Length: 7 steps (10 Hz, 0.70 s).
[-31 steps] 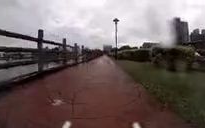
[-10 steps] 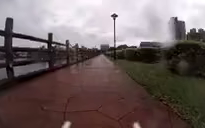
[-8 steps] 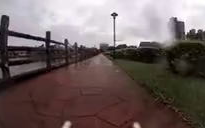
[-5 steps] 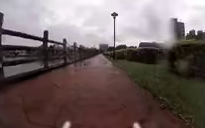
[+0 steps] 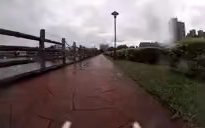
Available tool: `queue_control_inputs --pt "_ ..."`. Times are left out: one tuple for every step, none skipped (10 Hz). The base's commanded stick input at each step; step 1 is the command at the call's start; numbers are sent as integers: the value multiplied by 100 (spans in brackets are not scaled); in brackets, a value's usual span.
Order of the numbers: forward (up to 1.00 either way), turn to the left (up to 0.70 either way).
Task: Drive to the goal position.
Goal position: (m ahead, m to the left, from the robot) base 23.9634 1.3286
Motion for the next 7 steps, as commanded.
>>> queue_control_inputs --pt "50 0" --pt "50 0" --pt "50 0" --pt "50 0" --pt "50 0" --pt "50 0" --pt "50 0"
